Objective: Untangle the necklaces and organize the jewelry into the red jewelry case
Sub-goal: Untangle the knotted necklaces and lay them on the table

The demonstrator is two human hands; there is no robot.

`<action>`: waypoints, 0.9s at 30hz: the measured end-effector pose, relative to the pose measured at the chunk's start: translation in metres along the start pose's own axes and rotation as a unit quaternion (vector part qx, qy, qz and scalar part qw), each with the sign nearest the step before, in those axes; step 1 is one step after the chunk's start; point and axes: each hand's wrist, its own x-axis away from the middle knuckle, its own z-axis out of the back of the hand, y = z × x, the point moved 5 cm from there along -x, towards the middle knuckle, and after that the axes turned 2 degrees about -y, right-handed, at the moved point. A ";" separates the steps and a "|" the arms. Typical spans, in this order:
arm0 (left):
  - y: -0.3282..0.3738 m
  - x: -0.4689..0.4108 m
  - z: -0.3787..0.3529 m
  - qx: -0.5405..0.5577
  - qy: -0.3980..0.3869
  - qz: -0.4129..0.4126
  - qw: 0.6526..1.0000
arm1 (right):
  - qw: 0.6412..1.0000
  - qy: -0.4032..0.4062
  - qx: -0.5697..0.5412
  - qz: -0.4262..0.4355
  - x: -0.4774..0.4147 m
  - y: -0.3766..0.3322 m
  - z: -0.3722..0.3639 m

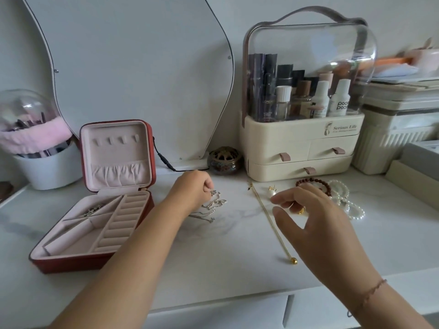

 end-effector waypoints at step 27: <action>0.106 0.032 0.143 0.368 -0.006 -0.139 0.919 | 0.958 -0.147 -0.239 -0.058 -0.097 -0.041 0.018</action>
